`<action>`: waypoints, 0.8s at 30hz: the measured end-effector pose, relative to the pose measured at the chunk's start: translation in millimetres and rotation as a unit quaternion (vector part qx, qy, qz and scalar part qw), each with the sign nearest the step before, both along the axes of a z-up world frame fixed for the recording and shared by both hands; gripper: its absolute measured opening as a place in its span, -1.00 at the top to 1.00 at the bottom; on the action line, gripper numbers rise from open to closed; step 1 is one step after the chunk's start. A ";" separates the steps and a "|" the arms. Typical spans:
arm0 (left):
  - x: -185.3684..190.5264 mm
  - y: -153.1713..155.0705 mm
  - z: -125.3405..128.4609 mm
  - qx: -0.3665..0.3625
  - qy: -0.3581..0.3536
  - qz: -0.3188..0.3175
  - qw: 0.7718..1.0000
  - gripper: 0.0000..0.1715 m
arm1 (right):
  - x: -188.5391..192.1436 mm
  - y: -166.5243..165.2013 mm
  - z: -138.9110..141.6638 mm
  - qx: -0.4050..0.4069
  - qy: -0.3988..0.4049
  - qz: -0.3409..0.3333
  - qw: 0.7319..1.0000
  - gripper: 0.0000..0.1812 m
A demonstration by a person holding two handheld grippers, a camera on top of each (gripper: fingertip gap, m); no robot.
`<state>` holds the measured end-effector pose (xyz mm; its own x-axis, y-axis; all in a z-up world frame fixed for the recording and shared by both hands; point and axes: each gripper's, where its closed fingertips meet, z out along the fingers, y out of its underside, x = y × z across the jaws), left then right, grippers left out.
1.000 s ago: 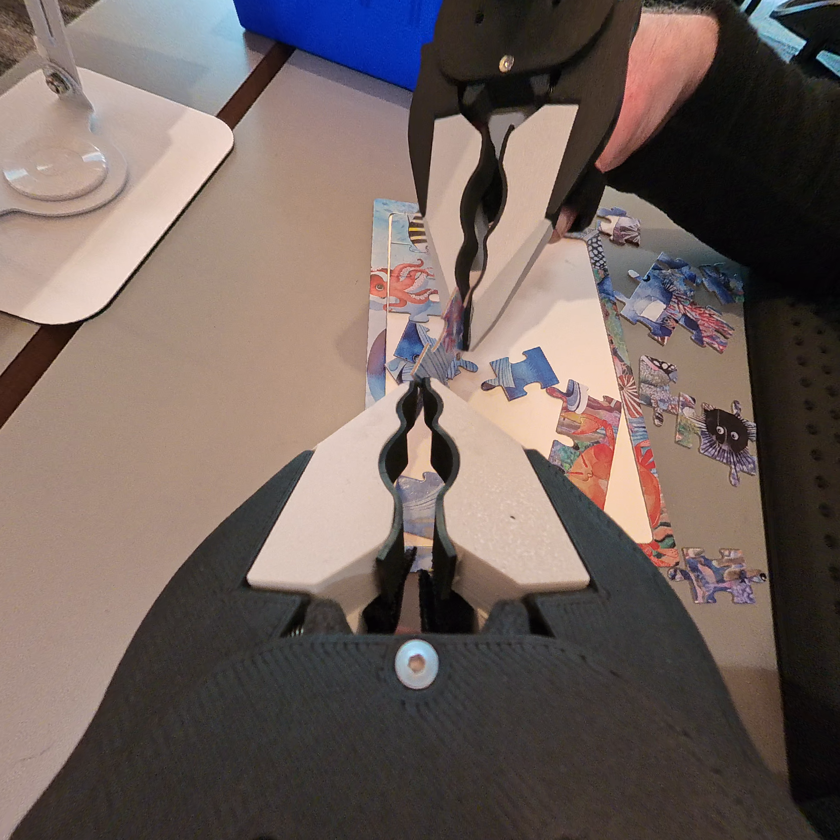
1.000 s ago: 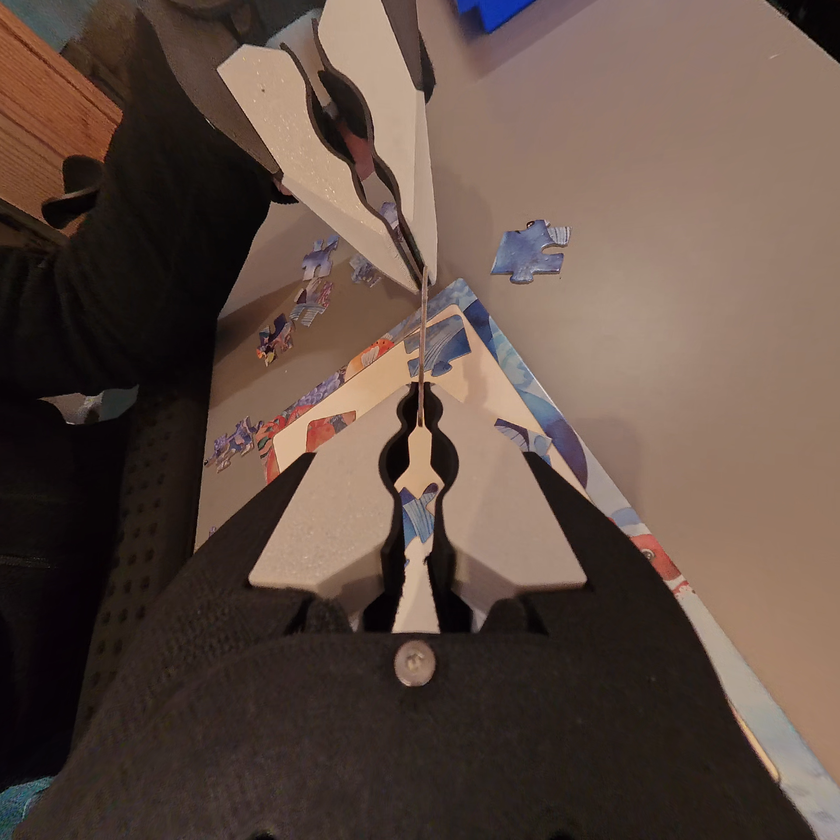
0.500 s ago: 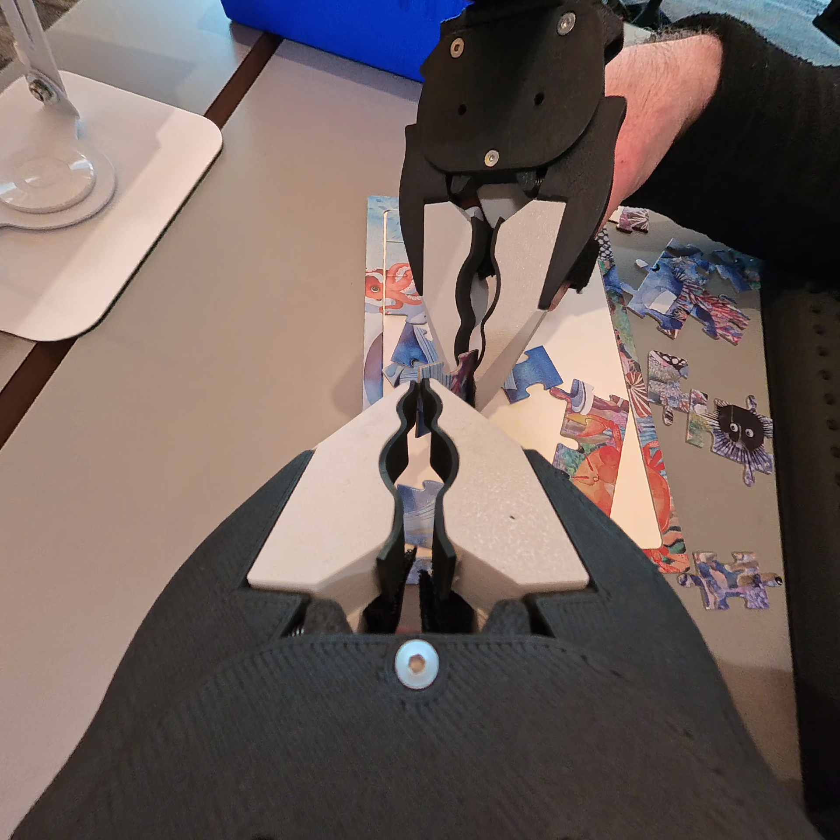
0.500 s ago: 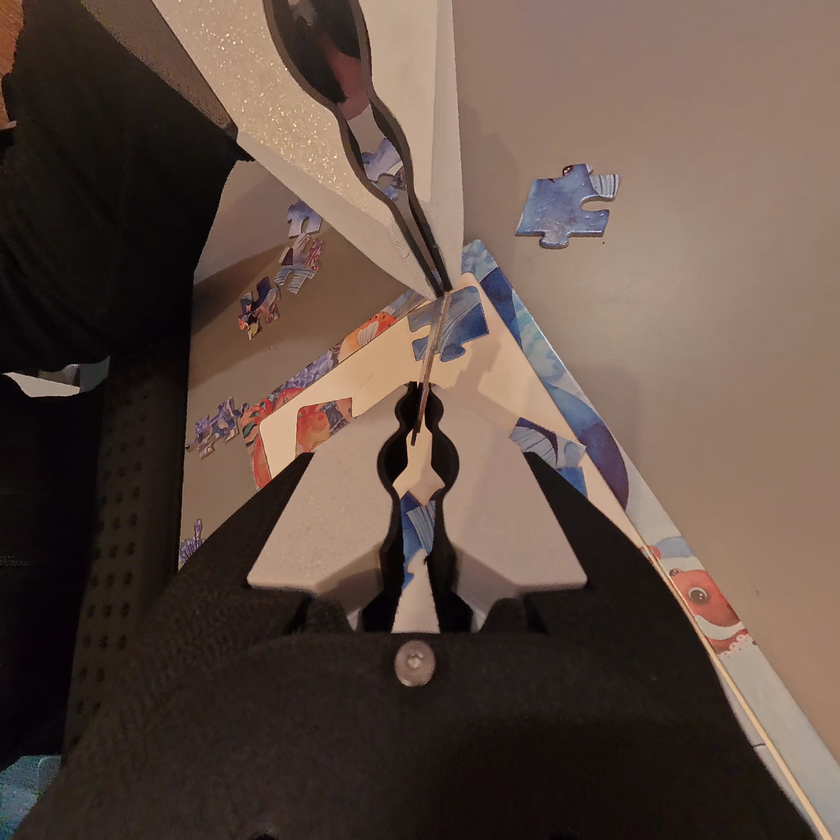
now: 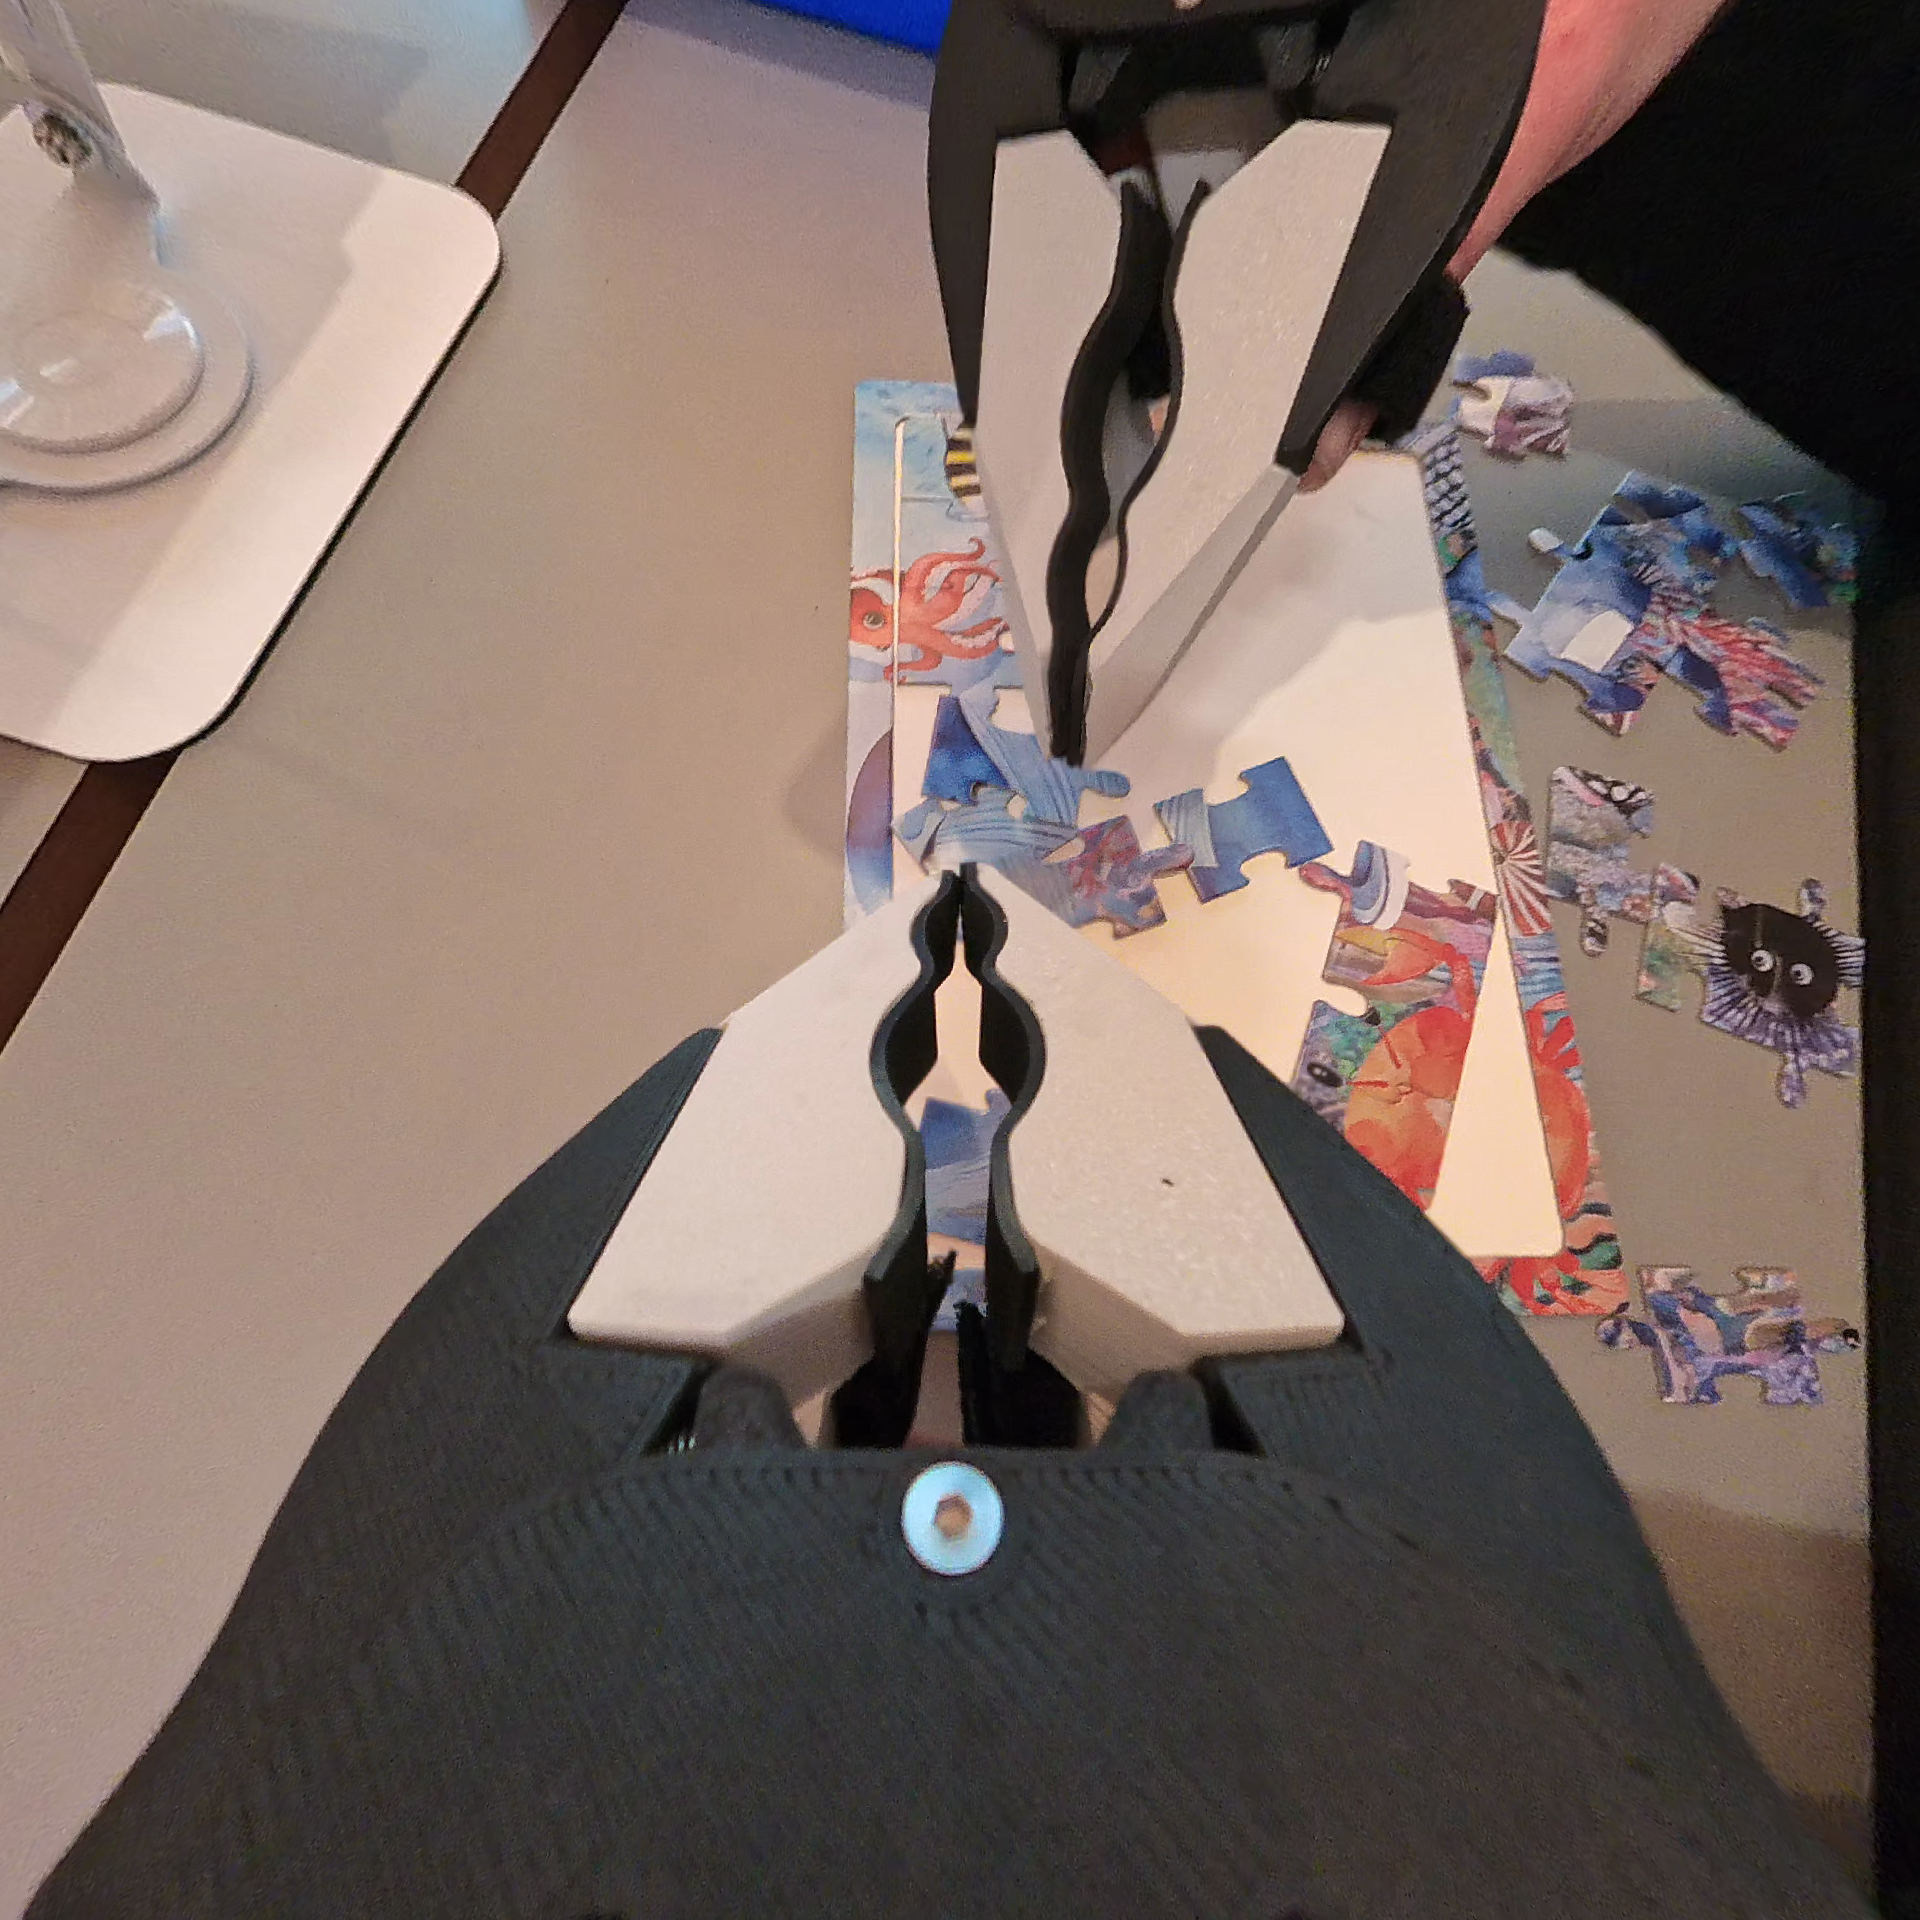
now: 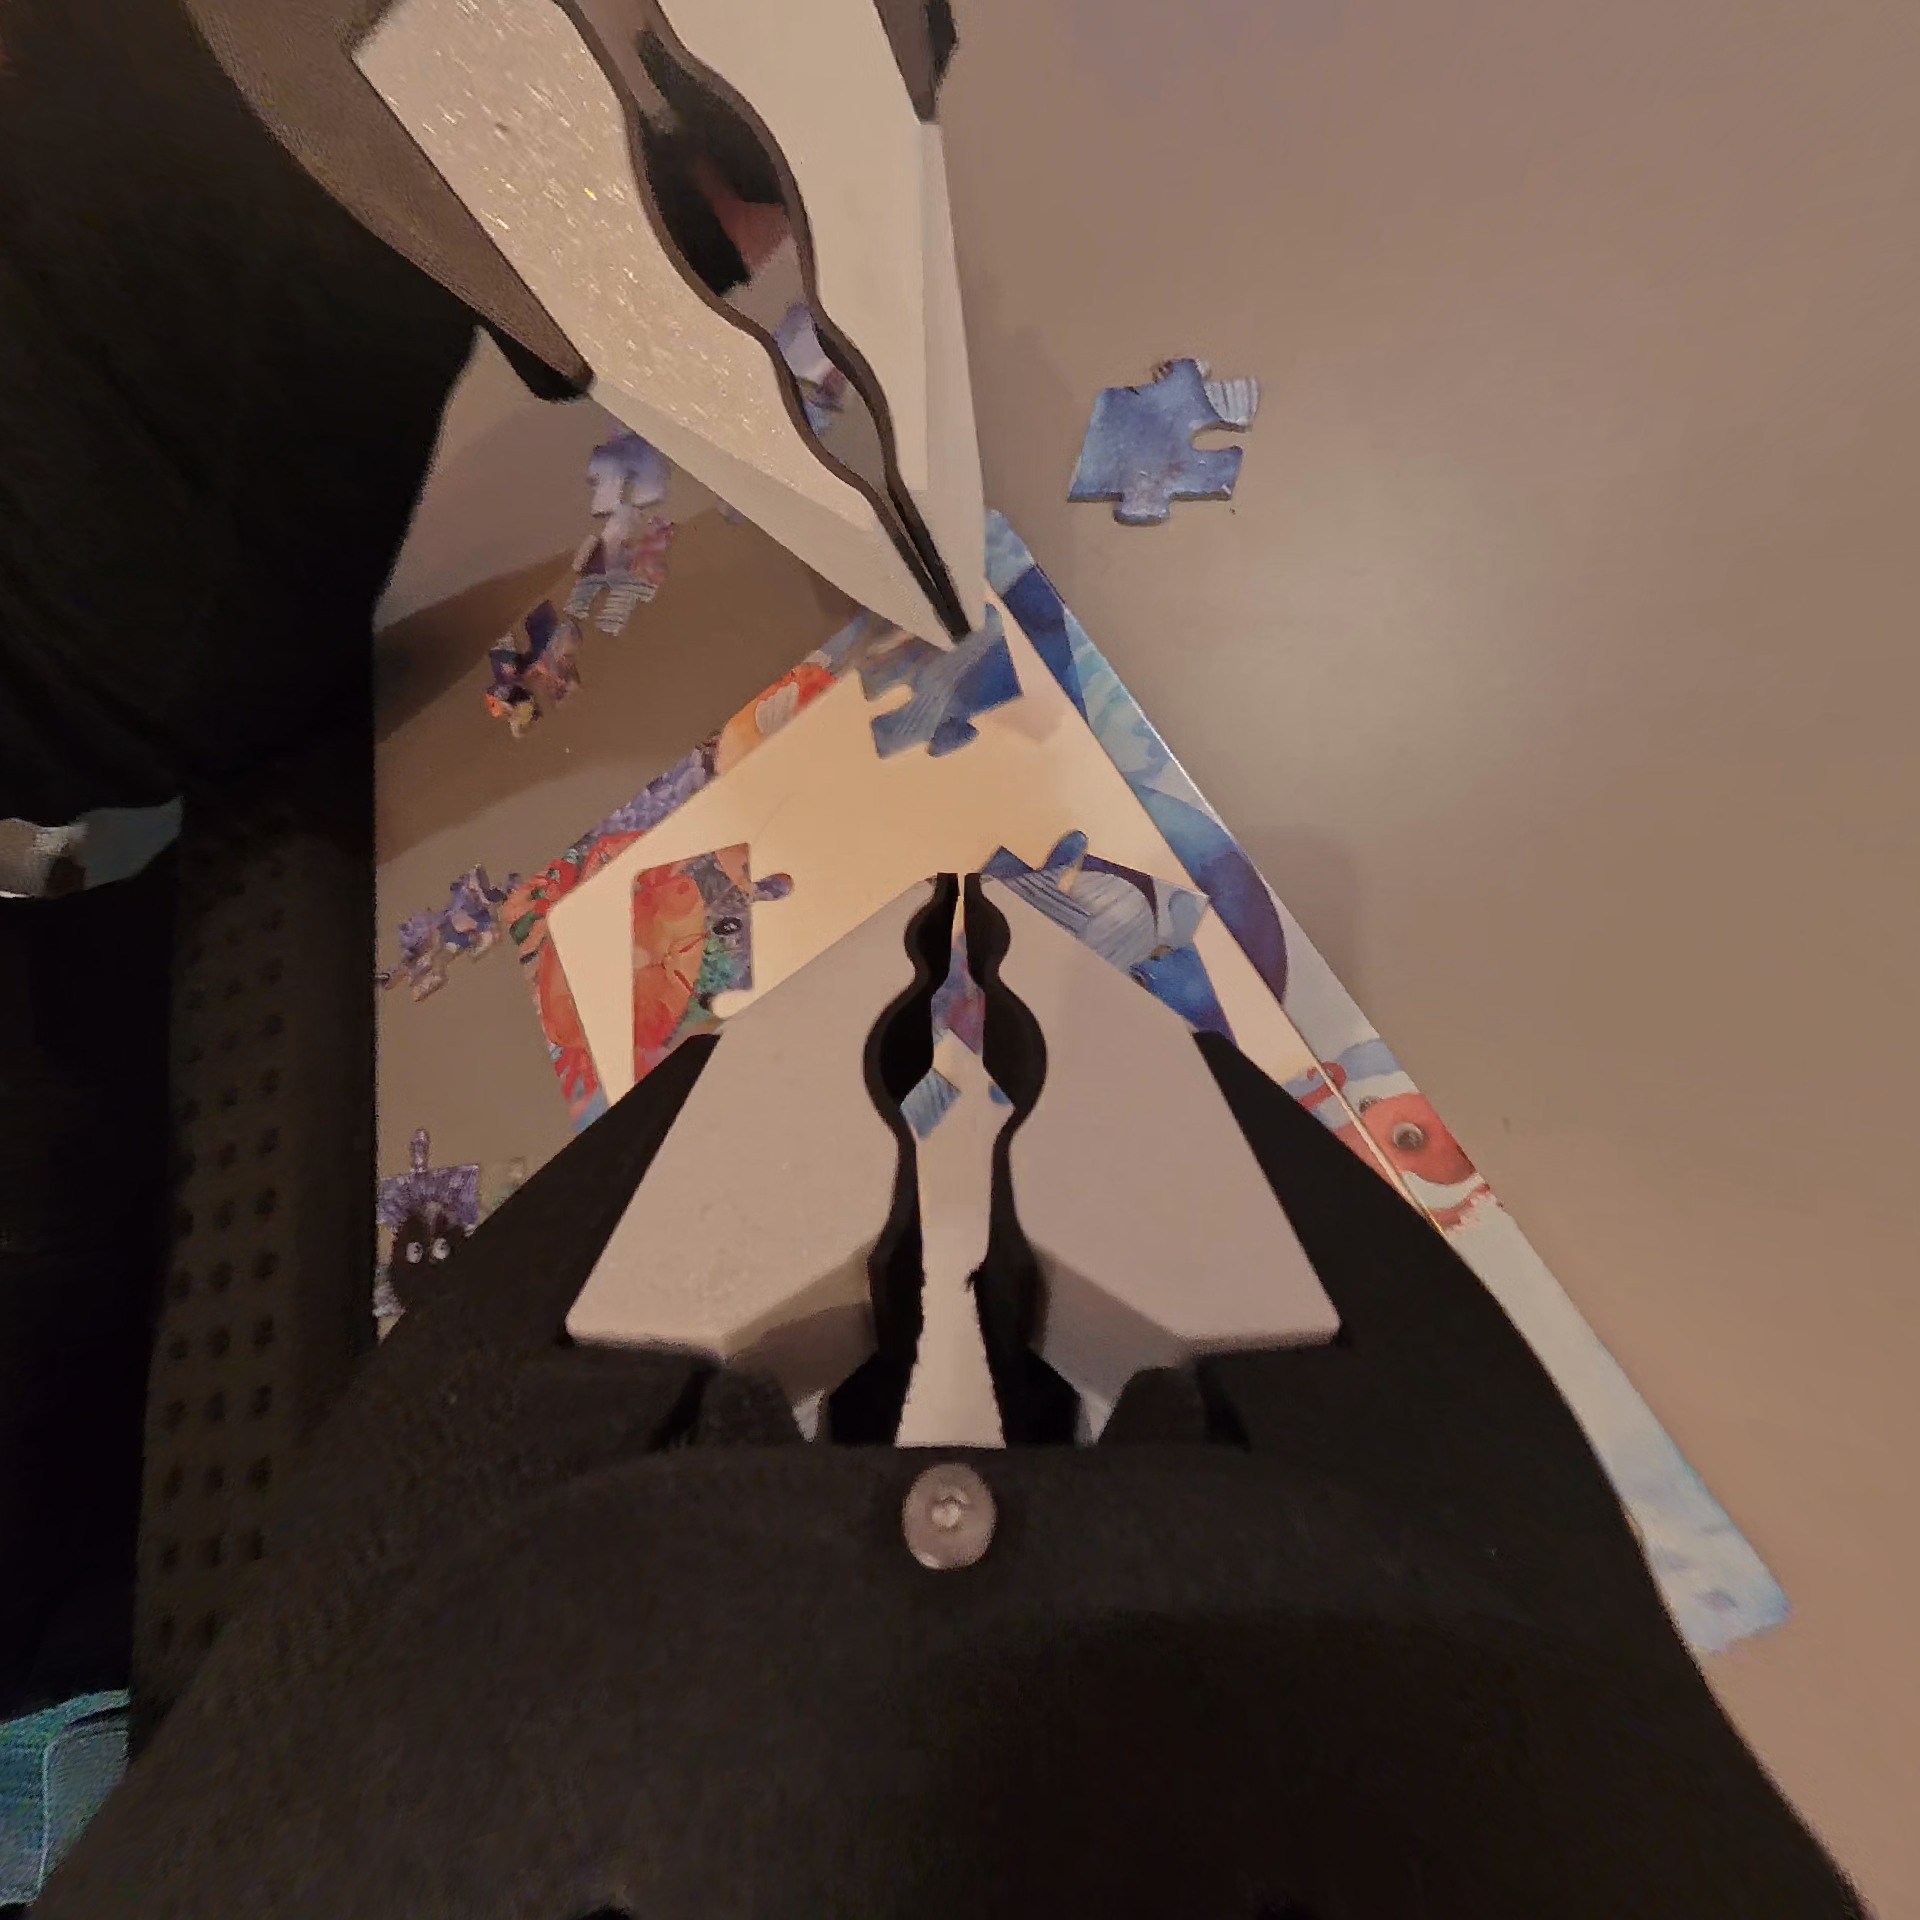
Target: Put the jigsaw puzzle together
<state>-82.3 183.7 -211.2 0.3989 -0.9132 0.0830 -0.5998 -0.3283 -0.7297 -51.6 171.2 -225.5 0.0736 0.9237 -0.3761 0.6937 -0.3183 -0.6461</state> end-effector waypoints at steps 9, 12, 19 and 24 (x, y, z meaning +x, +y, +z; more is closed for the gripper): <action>-17.1 -0.9 -30.0 -0.027 0.076 0.019 0.997 1.00 | 33.0 16.0 -48.4 0.069 -0.153 -0.005 0.986 0.57; -16.4 -1.9 -35.6 -0.030 0.090 0.016 0.995 0.98 | 34.5 17.4 -58.7 0.108 -0.174 0.015 0.979 0.38; -16.5 -3.2 -38.9 -0.033 0.097 0.014 0.995 0.97 | 29.9 20.2 -63.5 0.167 -0.173 0.043 0.970 0.31; -16.5 -3.6 -40.9 -0.034 0.103 0.014 0.994 0.97 | 28.8 21.1 -62.9 0.174 -0.167 0.048 0.969 0.44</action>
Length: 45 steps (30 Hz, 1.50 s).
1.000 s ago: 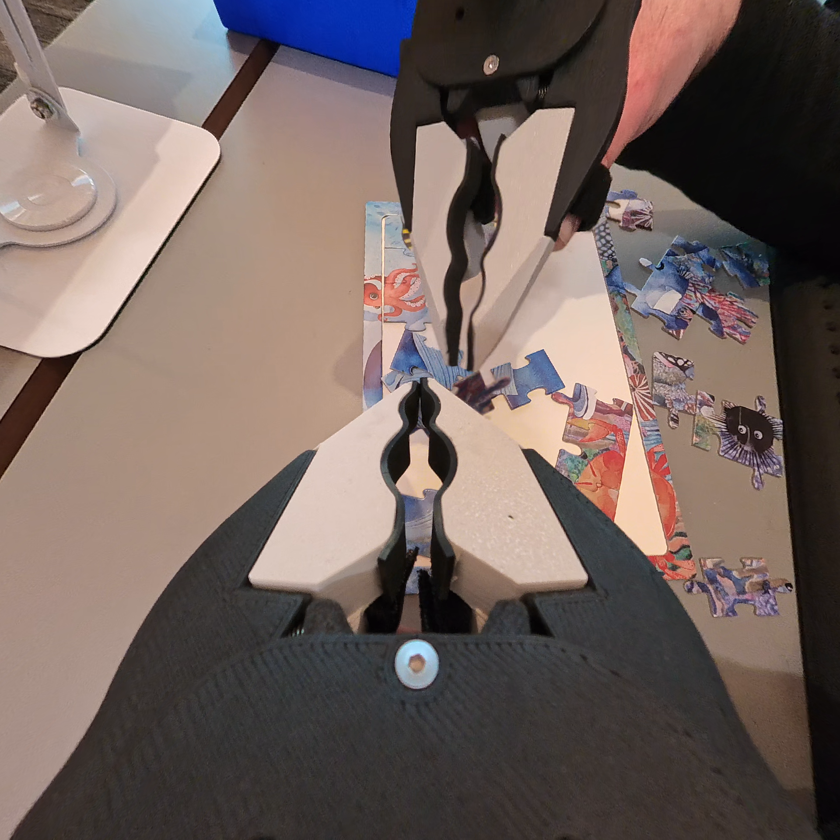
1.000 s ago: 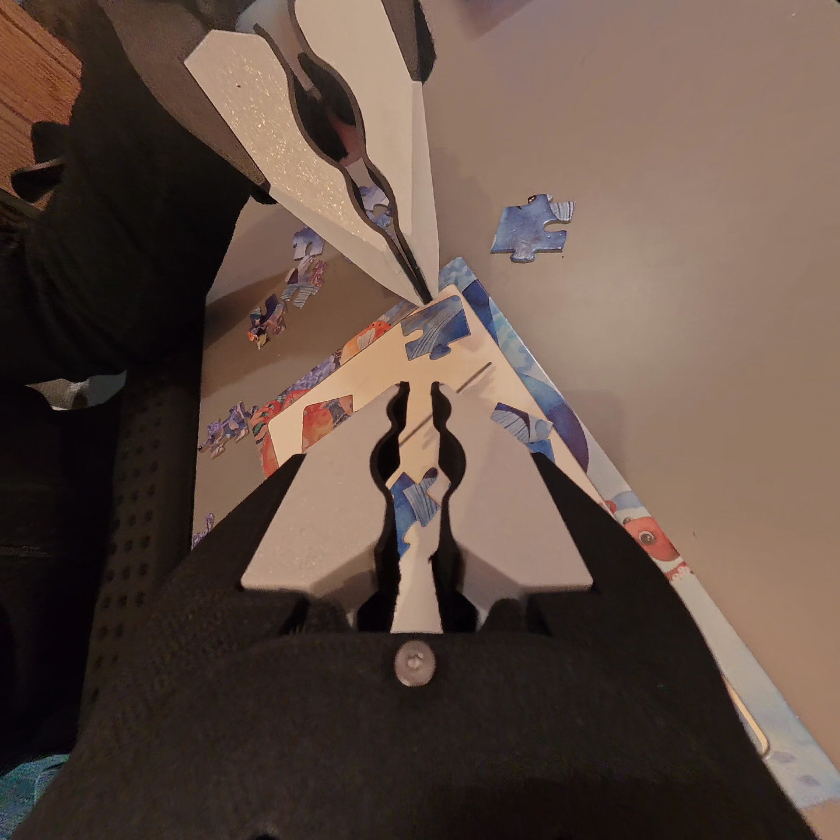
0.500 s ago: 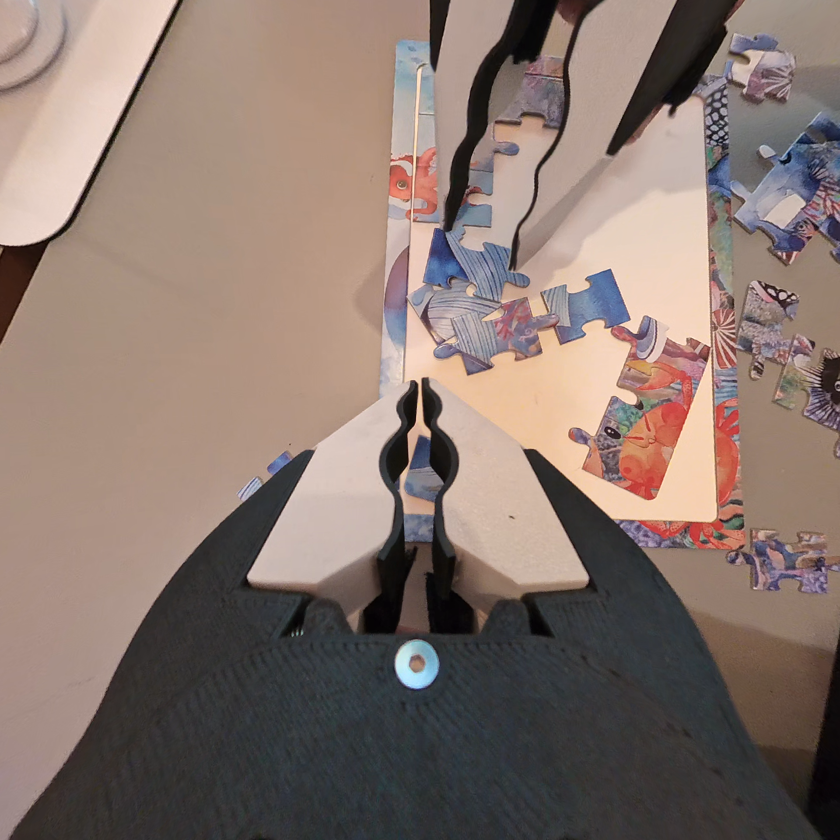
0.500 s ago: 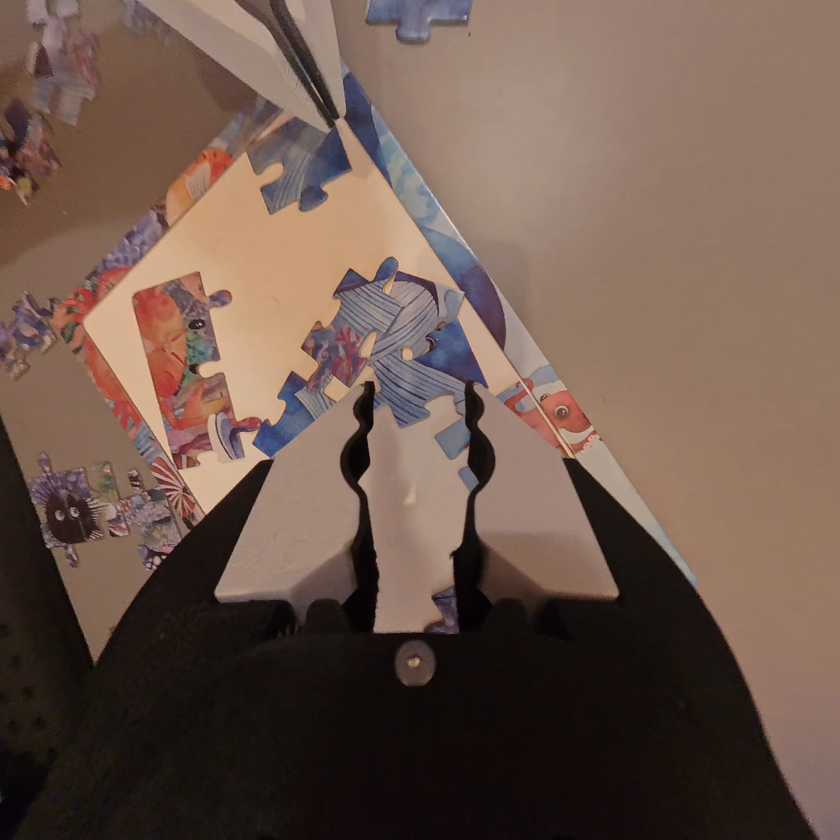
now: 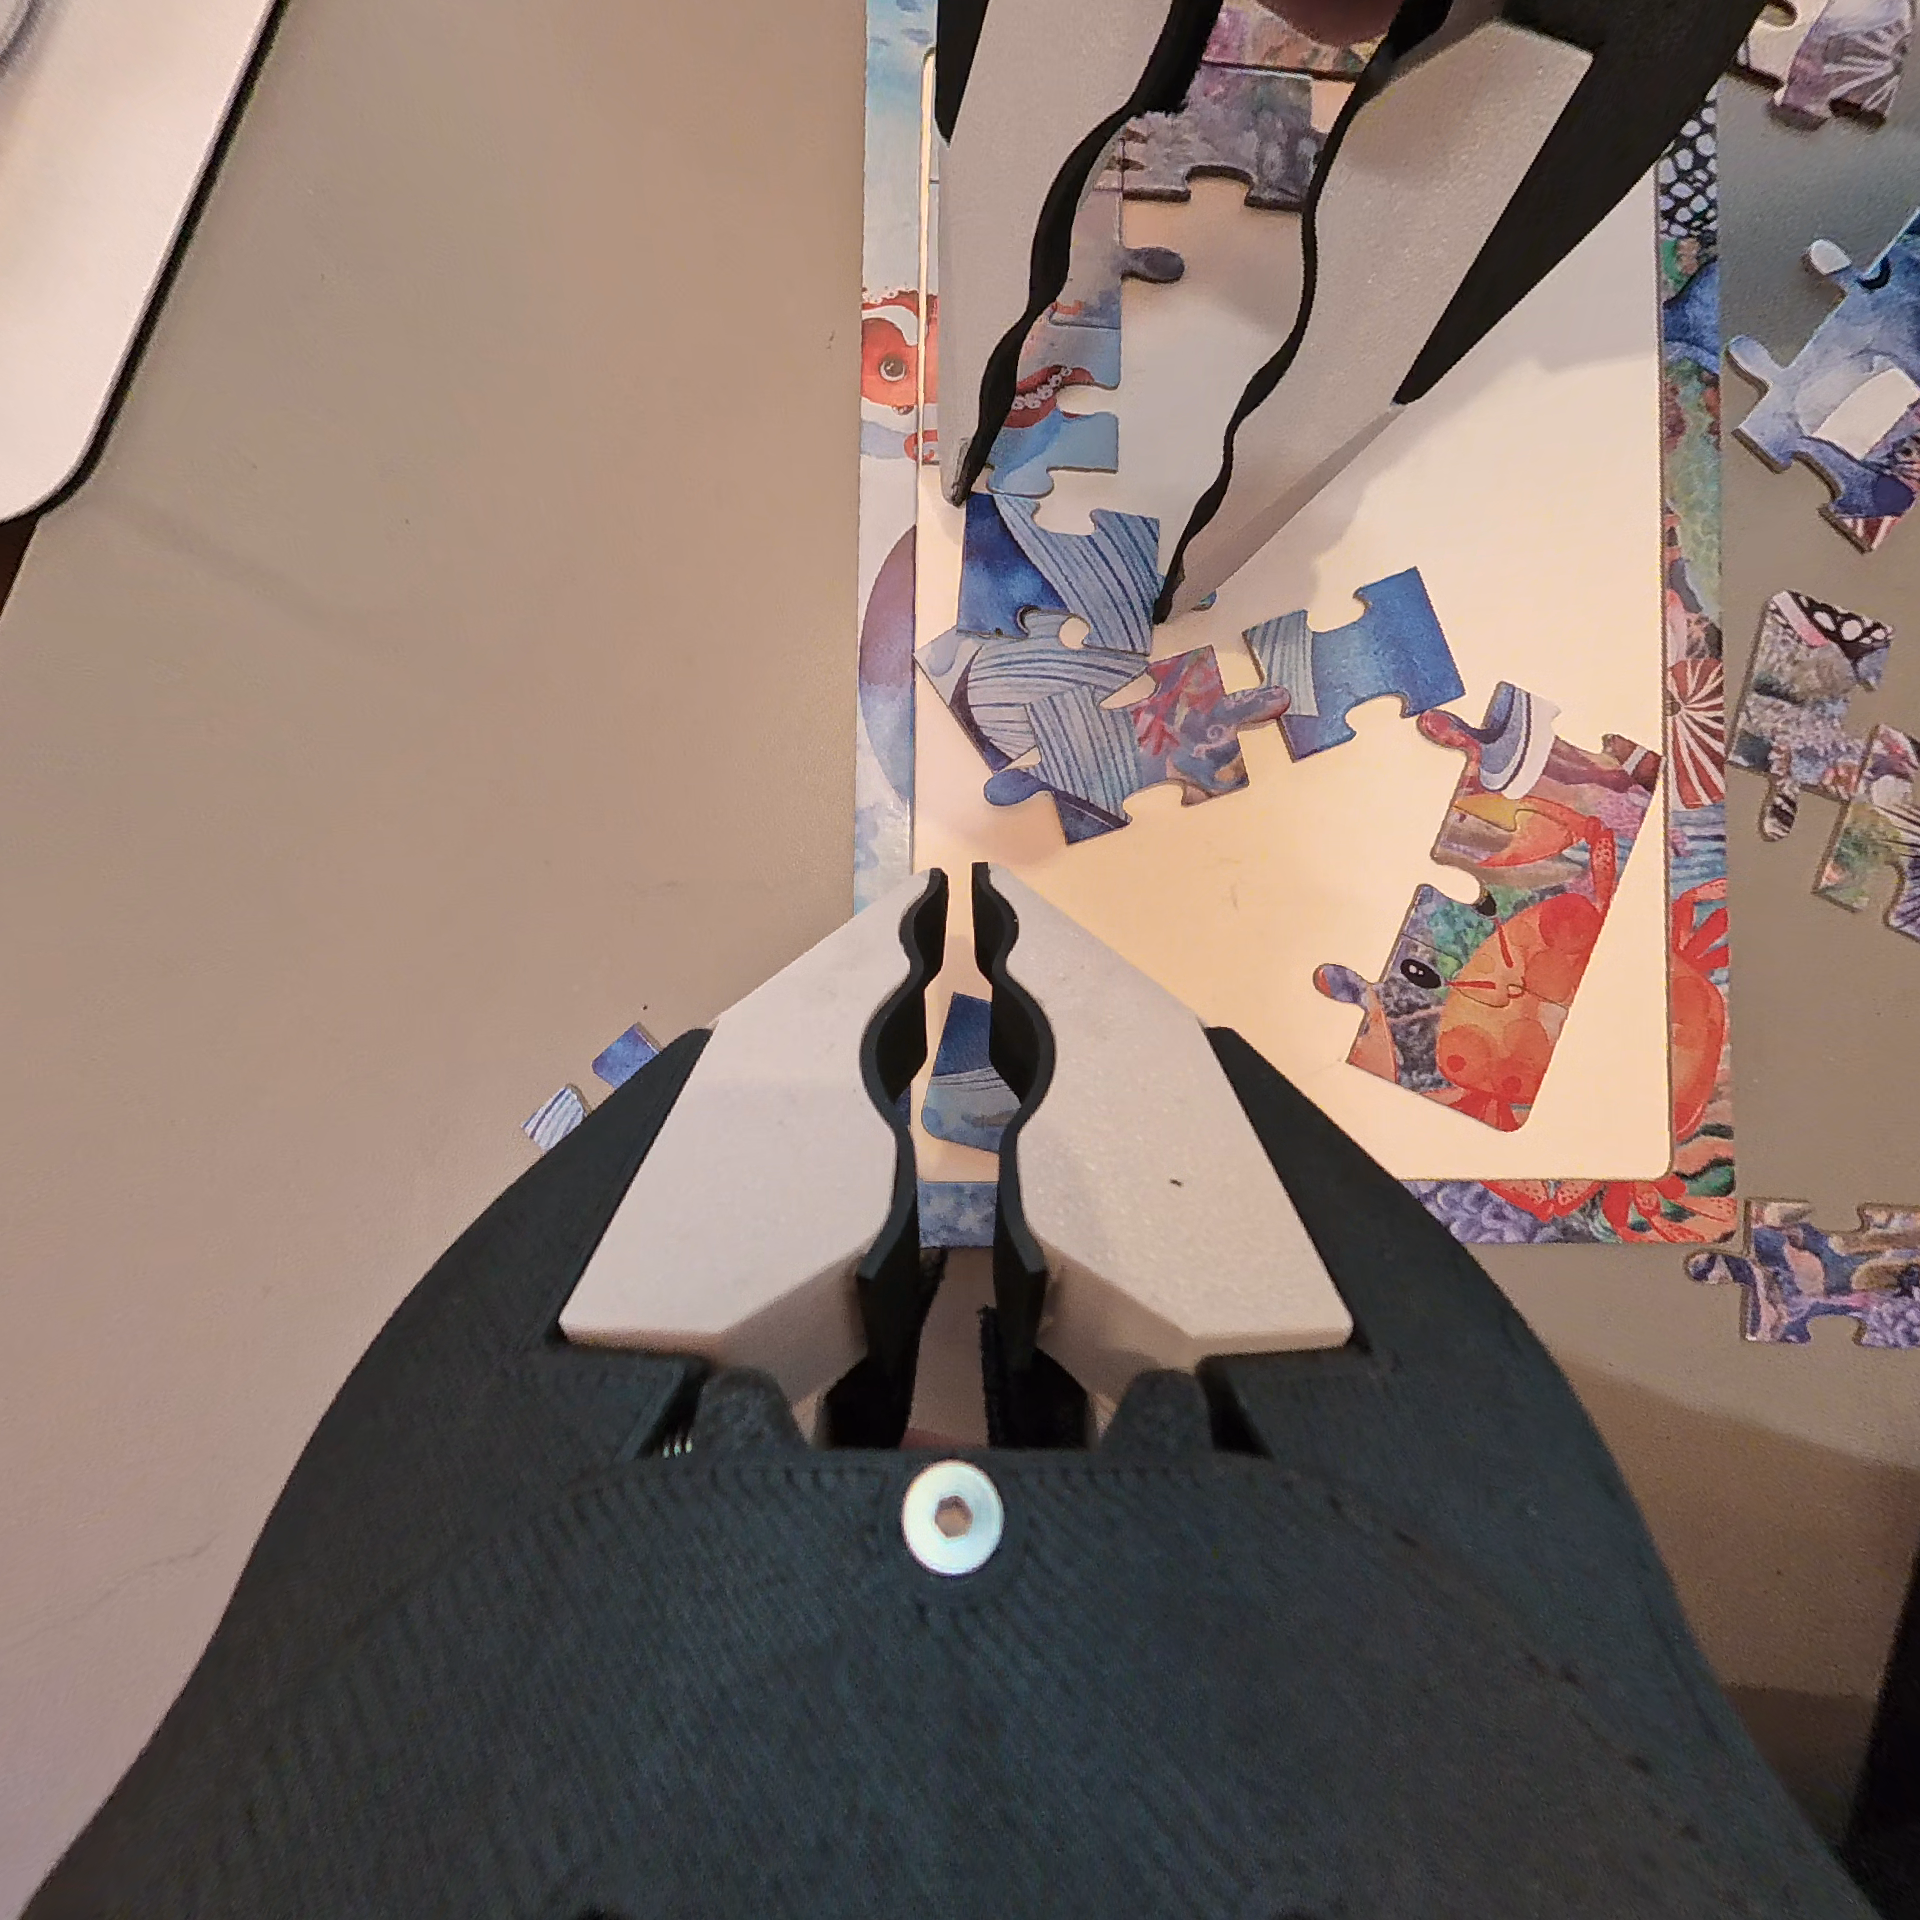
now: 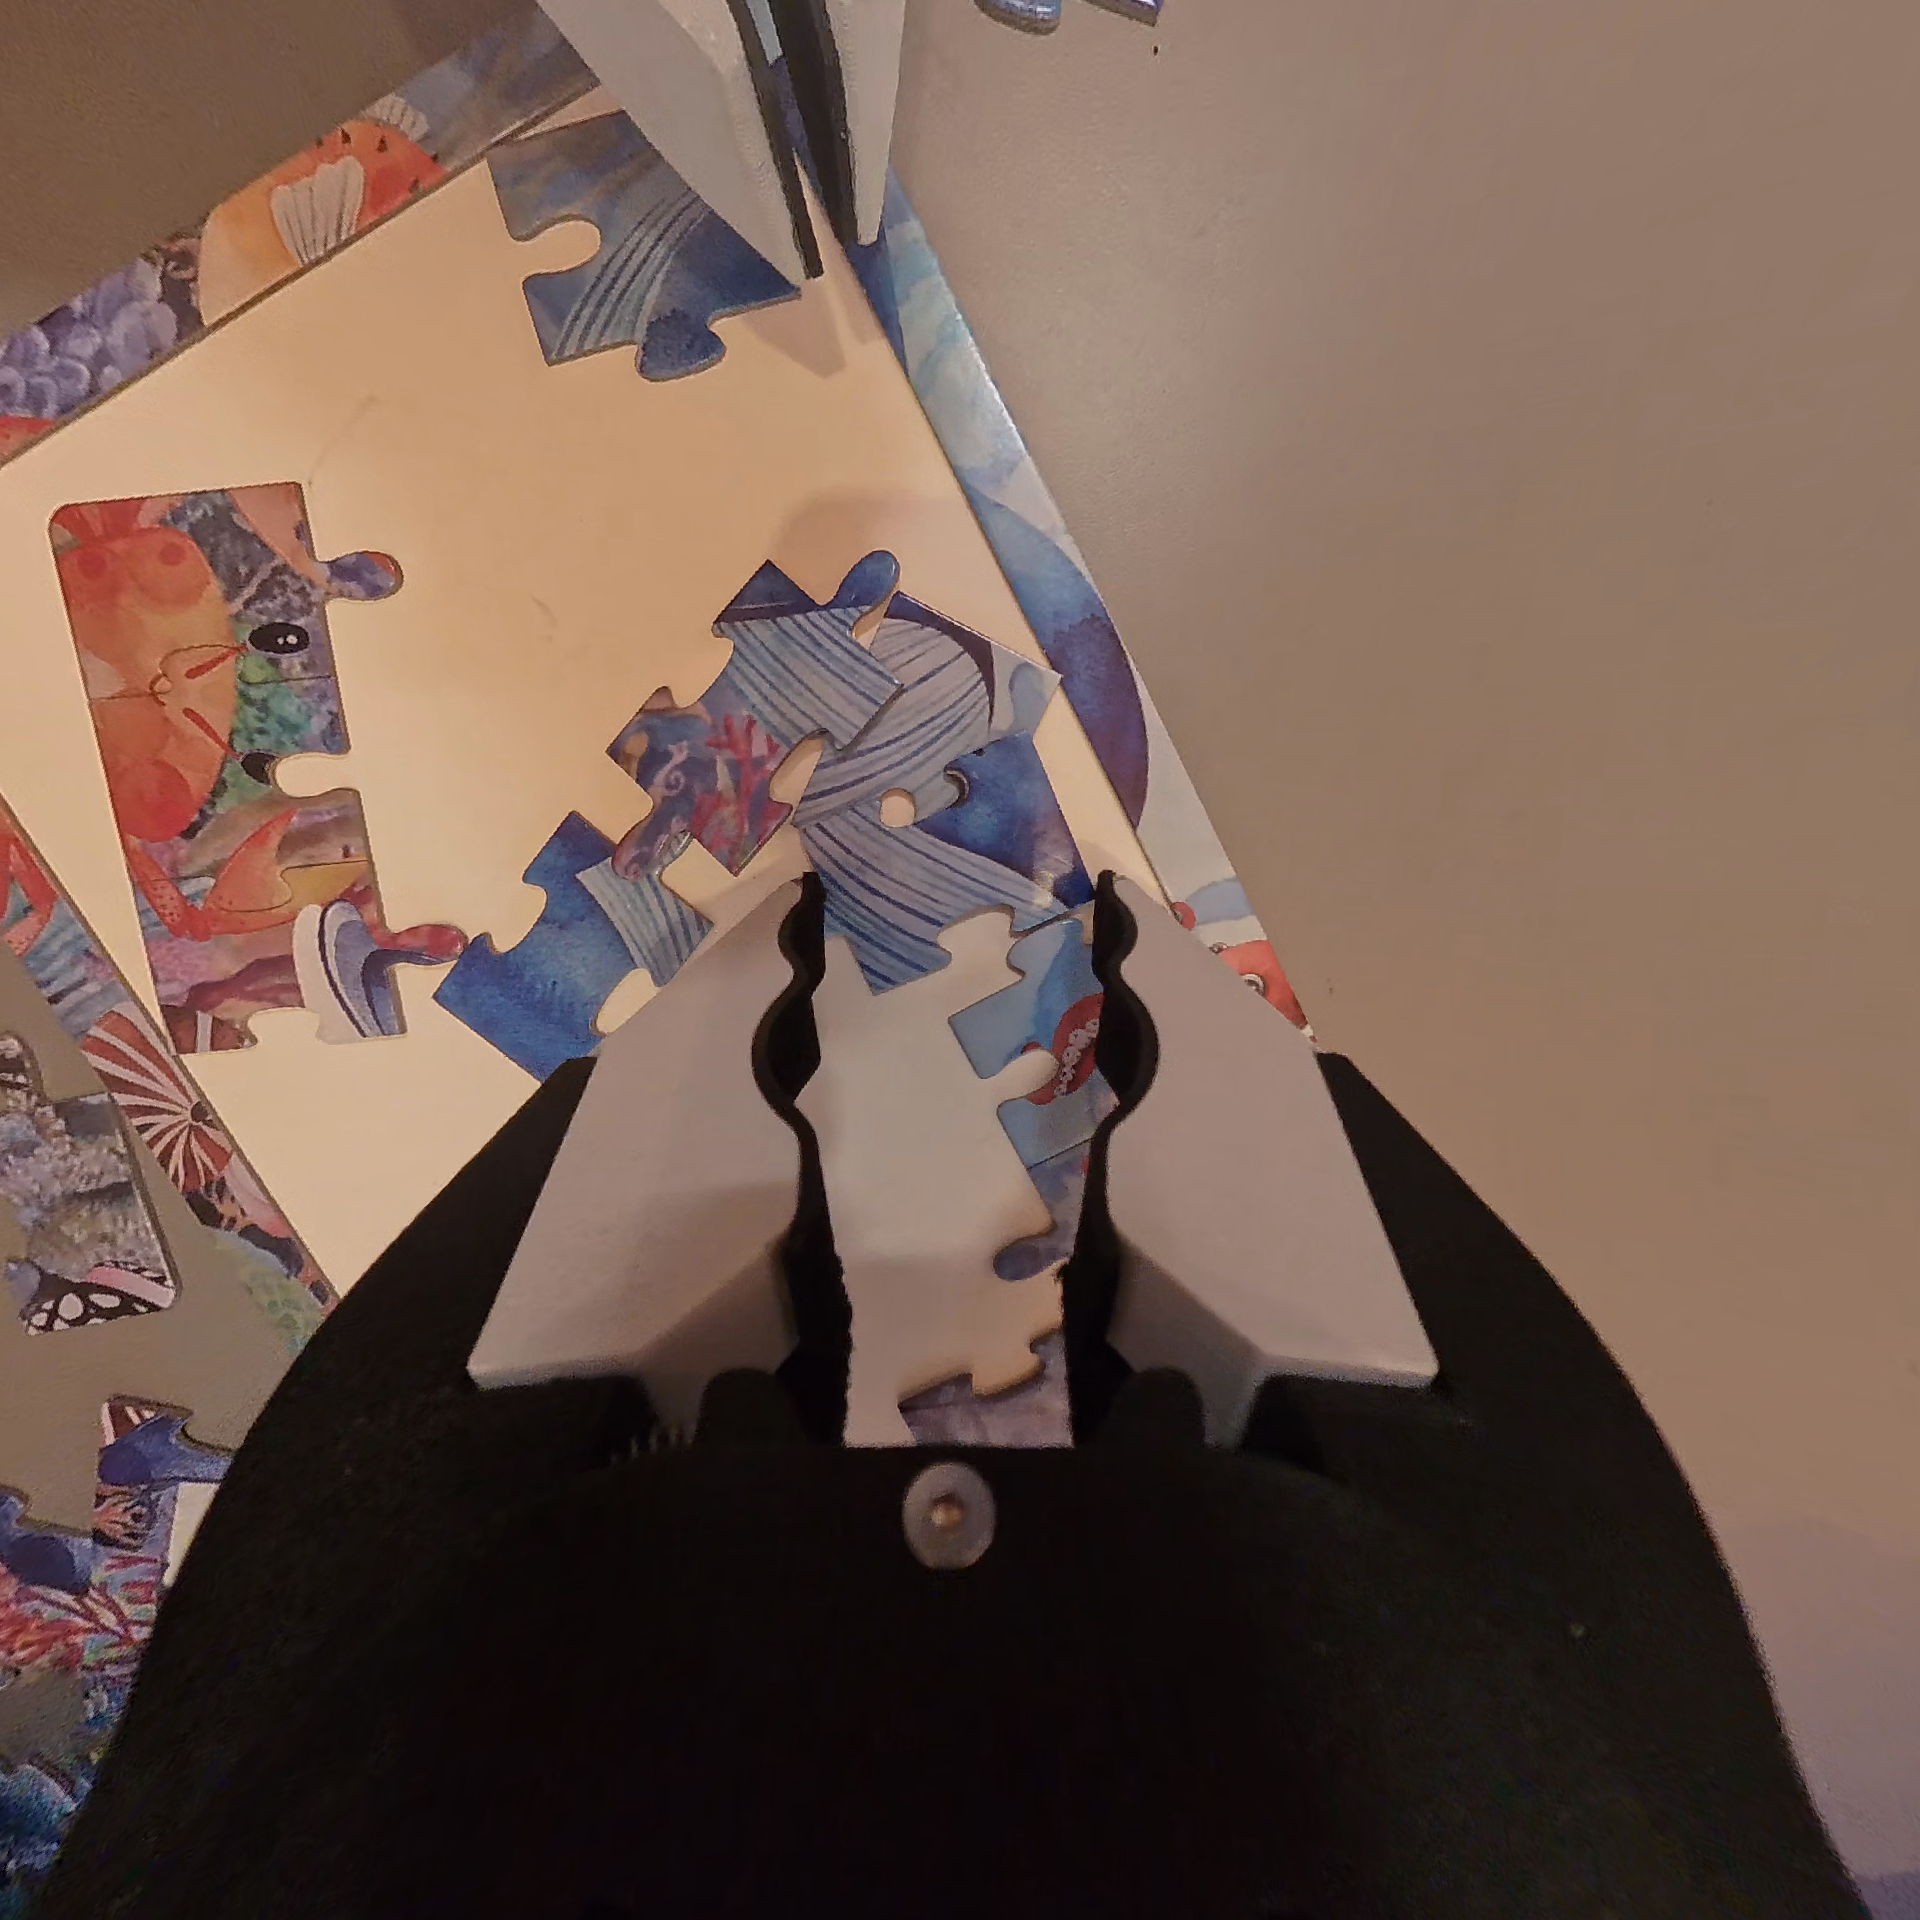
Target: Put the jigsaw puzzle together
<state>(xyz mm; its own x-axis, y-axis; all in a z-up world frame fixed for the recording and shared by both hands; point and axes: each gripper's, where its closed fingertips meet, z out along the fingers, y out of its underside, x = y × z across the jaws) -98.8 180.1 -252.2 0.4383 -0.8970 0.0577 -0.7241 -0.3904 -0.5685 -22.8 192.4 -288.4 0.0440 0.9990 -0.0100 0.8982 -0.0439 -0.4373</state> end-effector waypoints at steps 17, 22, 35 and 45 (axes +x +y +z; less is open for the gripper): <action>-24.5 6.3 13.3 0.033 0.038 0.036 0.998 0.96 | -49.8 -32.1 28.6 -0.014 0.063 0.015 0.998 0.45; -27.7 6.8 14.6 0.036 0.040 0.040 0.998 0.95 | -66.1 -36.9 18.2 -0.018 0.053 -0.013 0.998 0.44; -30.7 7.0 9.5 0.031 0.054 0.044 0.997 0.94 | -79.2 -41.6 2.9 -0.032 0.047 -0.041 0.998 0.44; -34.7 7.1 5.3 0.026 0.063 0.048 0.997 0.94 | -78.3 -43.0 2.2 -0.023 0.033 -0.042 0.998 0.44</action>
